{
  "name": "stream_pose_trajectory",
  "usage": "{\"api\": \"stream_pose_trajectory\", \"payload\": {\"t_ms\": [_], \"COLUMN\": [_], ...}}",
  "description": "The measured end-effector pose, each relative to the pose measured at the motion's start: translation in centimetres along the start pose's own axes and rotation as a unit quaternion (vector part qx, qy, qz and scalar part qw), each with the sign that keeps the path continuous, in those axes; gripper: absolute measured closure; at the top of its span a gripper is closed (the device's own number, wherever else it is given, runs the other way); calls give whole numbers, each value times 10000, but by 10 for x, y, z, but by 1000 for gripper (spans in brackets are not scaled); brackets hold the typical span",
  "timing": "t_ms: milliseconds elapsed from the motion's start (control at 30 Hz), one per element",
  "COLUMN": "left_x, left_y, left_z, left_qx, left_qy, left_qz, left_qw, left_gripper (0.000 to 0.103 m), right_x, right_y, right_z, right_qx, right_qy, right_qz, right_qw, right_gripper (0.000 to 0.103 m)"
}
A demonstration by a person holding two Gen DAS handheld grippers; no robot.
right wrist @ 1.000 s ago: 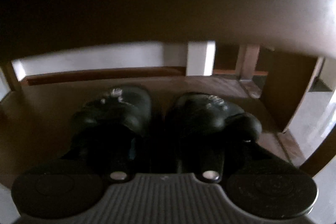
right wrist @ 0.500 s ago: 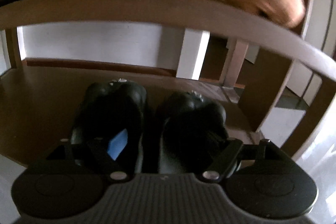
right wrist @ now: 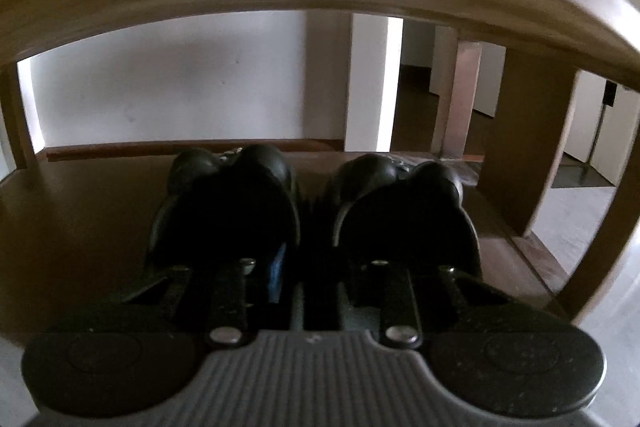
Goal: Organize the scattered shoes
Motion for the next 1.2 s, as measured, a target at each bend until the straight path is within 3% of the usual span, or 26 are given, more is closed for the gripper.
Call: {"api": "stream_pose_trajectory", "payload": {"t_ms": [200,233,267,333,500,600,733,867,1067,1200], "left_x": [5,6,7,11,22,28,35,35,44,65], "left_y": [-4,-5,-5,-4,4,10,29,75,207,331], "left_z": [-6,-7,-8,-13,-17,-13,-14,-5,20,30], "left_qx": [15,17,24,60,68,-39,-106,-221,-359,-252], "left_qy": [130,152,185,300,383,416,707,1026,1102,1069], "left_qz": [35,41,60,164,373,489,526,401,291,396], "left_qw": [9999,9999,9998,9994,9985,9979,9960,9937,9928,9932], "left_gripper": [28,28,28,28,28,27,27,27,27,27], "right_x": [12,14,16,18,17,15,29,65,170,240], "right_y": [-21,-15,-6,17,80,131,166,214,308,373], "right_z": [-3,1,4,10,21,34,44,56,74,93], "right_qx": [104,82,49,37,351,873,1054,1073,835,825], "right_qy": [-177,-224,-272,-177,131,180,286,161,381,557], "right_qz": [-32,41,130,399,844,819,619,177,13,-34], "right_qw": [9998,9997,9995,9990,9957,9927,9921,9939,9958,9950], "right_gripper": [68,63,44,27,27,19,19,19,19,19]}}
Point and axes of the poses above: each gripper's, at about its wrist camera, not at the fingertips, and y roughly against the way its jaws point, z to its right, x to its top, the point moved 9 cm from there along -y, roughly the way its jaws point, and after that the axes turned 14 degrees about -x, right-handed, at the moved point
